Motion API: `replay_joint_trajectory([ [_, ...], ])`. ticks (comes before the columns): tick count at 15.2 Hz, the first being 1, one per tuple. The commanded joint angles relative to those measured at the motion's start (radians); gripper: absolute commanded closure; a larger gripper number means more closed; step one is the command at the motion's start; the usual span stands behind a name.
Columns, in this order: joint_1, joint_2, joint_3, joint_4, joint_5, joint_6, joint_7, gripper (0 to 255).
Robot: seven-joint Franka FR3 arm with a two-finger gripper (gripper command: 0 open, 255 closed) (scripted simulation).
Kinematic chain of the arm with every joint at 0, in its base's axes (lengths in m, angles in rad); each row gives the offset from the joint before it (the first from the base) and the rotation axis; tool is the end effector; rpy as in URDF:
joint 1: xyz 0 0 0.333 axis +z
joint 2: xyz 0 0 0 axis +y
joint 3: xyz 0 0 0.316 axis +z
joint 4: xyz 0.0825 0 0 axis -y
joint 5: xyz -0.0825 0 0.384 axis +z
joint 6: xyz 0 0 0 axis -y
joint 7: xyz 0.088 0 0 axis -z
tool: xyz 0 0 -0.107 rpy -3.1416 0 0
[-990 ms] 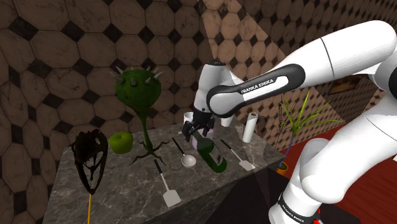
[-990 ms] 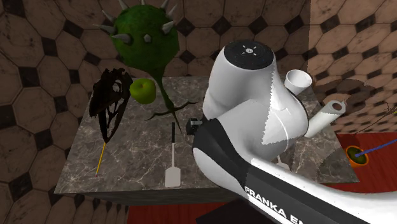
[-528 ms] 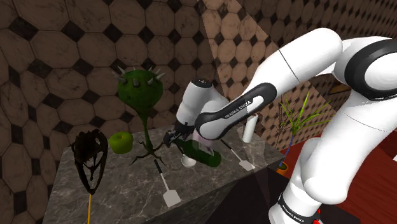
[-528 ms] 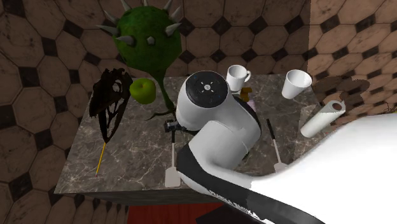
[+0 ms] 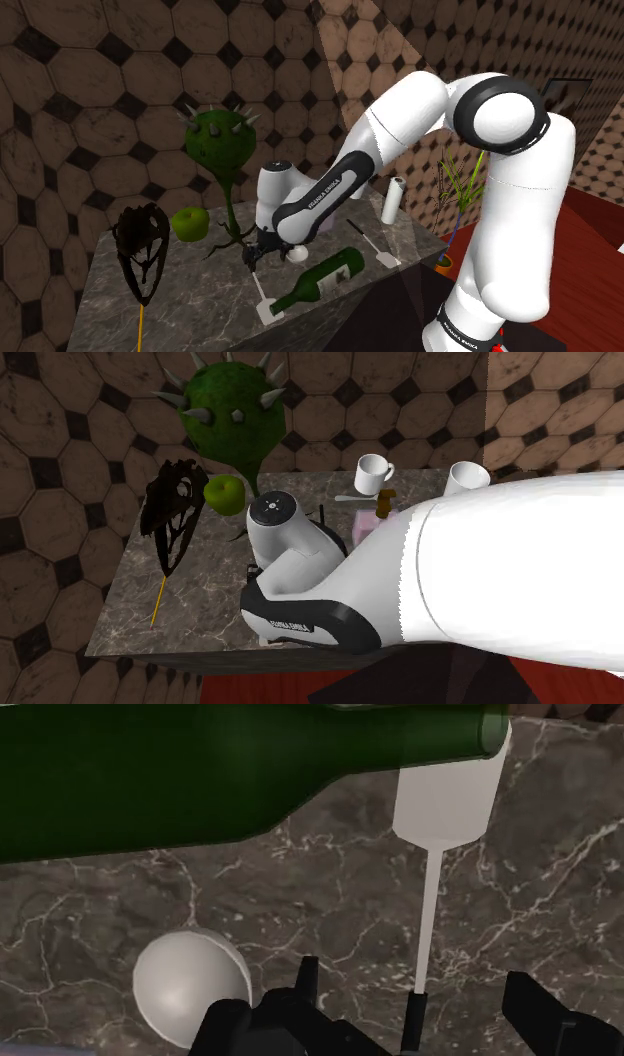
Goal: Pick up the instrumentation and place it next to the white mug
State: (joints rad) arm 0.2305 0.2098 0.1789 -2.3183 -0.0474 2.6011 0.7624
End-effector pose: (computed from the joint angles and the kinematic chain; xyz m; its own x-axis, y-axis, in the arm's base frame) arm 0.4863 0.2128 0.2599 0.9481 -0.3142 0.0491 -0.3112 -0.9484 -0.0602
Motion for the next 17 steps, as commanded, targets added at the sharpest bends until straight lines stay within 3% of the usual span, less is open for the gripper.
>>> replay_joint_trajectory([
  [1, 0.02, 0.084, -0.008, 0.066, -0.029, 0.021, 0.048, 0],
  [9, 0.048, 0.209, -0.033, 0.113, -0.067, 0.103, 0.085, 0],
  [17, 0.049, 0.217, -0.035, 0.115, -0.069, 0.109, 0.087, 0],
])
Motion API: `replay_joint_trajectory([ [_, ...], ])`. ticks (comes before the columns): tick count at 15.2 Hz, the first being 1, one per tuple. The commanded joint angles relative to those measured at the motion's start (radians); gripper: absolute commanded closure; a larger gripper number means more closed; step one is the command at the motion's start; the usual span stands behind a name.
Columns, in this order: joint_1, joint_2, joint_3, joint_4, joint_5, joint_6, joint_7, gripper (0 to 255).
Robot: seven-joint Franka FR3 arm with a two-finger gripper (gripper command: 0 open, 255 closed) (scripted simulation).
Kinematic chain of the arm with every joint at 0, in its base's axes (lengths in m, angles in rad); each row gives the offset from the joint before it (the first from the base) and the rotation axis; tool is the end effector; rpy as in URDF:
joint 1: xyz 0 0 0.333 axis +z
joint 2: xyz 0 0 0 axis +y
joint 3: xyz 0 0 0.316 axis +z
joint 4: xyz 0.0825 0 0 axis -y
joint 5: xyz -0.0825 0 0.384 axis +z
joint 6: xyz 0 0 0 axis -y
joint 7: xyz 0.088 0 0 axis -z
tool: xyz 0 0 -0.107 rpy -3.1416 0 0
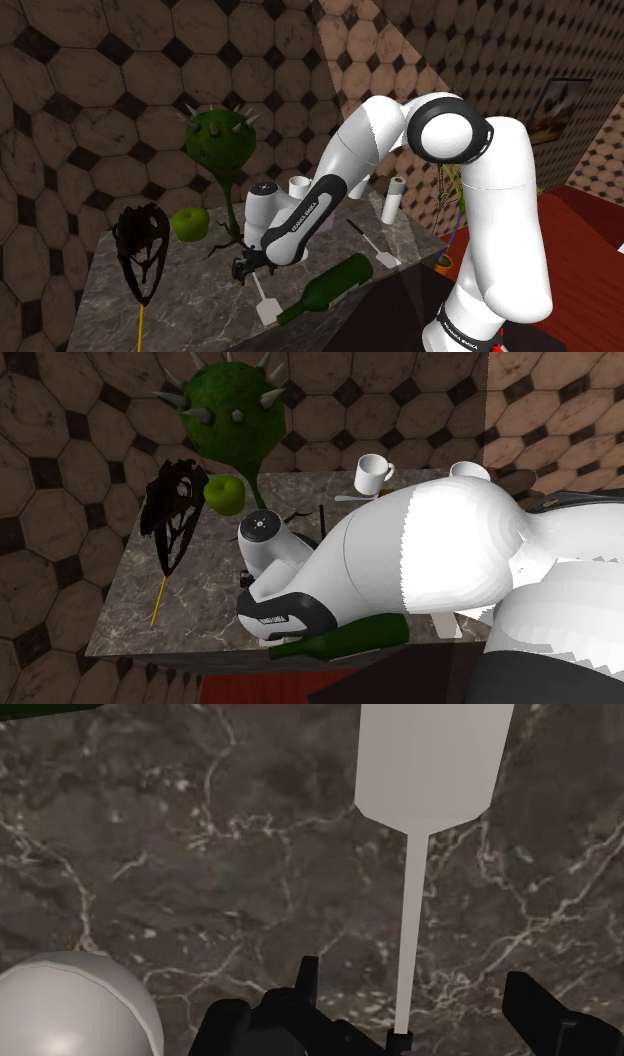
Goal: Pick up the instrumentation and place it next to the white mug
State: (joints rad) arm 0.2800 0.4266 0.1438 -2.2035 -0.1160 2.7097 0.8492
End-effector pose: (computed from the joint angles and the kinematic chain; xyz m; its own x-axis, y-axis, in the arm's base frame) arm 0.5106 0.2359 0.1950 0.9416 -0.3322 0.0557 -0.3285 -0.9422 -0.0662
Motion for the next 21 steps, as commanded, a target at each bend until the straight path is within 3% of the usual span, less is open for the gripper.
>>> replay_joint_trajectory([
  [1, 0.0, 0.0, 0.0, 0.0, 0.0, 0.0, 0.0, 0],
  [2, 0.0, 0.0, 0.0, 0.0, 0.0, 0.0, 0.0, 255],
  [11, 0.0, 0.0, 0.0, 0.0, 0.0, 0.0, 0.0, 255],
  [21, -0.019, -0.117, 0.025, -0.006, 0.036, -0.11, -0.025, 255],
])
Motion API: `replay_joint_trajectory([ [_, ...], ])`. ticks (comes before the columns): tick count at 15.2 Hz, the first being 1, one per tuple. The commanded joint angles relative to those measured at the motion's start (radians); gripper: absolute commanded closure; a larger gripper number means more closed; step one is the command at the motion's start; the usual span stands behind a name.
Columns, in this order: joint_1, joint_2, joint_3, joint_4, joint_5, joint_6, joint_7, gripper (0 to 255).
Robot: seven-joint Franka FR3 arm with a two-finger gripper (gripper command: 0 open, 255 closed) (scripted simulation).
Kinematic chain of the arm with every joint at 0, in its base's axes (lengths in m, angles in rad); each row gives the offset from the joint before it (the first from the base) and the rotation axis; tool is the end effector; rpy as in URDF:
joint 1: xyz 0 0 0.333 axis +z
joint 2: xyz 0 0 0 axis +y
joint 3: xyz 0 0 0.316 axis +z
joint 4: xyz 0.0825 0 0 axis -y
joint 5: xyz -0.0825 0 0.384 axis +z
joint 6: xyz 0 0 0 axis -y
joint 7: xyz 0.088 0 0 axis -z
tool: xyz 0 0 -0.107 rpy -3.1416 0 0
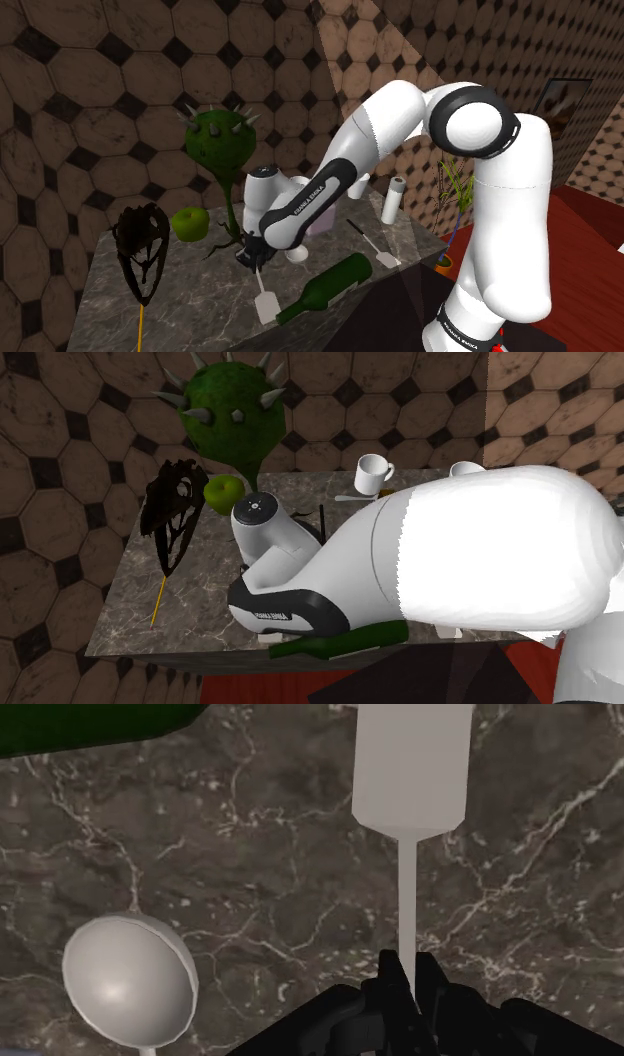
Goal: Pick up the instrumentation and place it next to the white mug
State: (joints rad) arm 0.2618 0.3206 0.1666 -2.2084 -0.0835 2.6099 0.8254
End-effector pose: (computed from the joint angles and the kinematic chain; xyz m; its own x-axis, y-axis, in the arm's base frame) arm 0.5113 0.2355 0.2431 0.9415 -0.3323 0.0560 -0.3286 -0.9421 -0.0665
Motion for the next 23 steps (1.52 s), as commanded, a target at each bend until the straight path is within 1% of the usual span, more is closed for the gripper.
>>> replay_joint_trajectory([
  [1, -0.002, -0.022, 0.004, 0.0, 0.007, -0.021, -0.003, 255],
  [12, -0.013, -0.133, 0.019, 0.021, 0.043, -0.152, -0.028, 255],
  [23, -0.018, -0.222, 0.025, 0.069, 0.07, -0.288, -0.045, 255],
])
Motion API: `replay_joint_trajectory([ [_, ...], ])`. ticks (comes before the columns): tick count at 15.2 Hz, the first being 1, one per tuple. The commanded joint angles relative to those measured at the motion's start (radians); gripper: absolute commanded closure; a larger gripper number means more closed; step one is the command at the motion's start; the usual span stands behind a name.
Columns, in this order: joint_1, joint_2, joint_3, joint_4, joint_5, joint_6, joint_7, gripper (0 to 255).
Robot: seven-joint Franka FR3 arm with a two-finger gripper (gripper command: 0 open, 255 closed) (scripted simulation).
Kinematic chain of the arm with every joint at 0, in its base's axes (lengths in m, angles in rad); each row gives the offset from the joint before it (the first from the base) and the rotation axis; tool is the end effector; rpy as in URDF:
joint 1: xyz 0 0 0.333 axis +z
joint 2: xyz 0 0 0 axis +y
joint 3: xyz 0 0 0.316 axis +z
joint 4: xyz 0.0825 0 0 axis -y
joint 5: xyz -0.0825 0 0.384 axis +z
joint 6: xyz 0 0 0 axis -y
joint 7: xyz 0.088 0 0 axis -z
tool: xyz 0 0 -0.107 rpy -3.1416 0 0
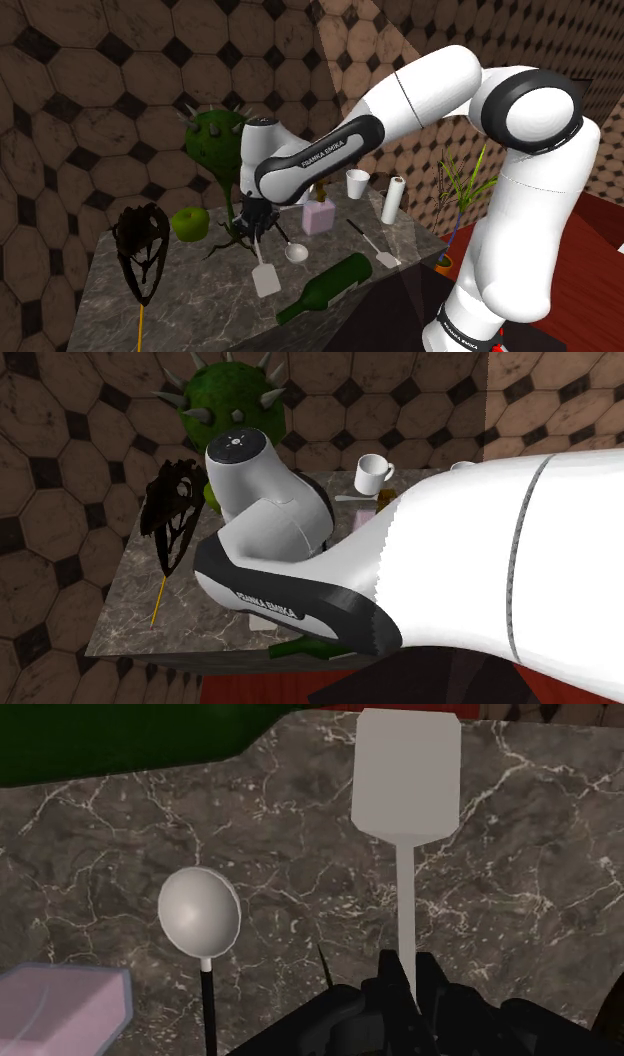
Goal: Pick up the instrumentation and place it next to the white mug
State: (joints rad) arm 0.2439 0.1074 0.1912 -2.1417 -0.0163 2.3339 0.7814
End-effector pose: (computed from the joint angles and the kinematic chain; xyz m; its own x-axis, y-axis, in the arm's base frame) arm 0.5115 0.2361 0.3635 0.9415 -0.3324 0.0562 -0.3286 -0.9421 -0.0665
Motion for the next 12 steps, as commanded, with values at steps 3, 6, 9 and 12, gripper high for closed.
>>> replay_joint_trajectory([
  [3, -0.041, -0.041, -0.029, -0.038, 0.022, -0.003, -0.083, 255],
  [6, -0.08, -0.066, -0.061, -0.068, 0.037, 0.002, -0.164, 255],
  [9, -0.119, -0.082, -0.095, -0.088, 0.05, 0.003, -0.246, 255],
  [12, -0.157, -0.09, -0.131, -0.097, 0.06, 0.002, -0.327, 255],
])
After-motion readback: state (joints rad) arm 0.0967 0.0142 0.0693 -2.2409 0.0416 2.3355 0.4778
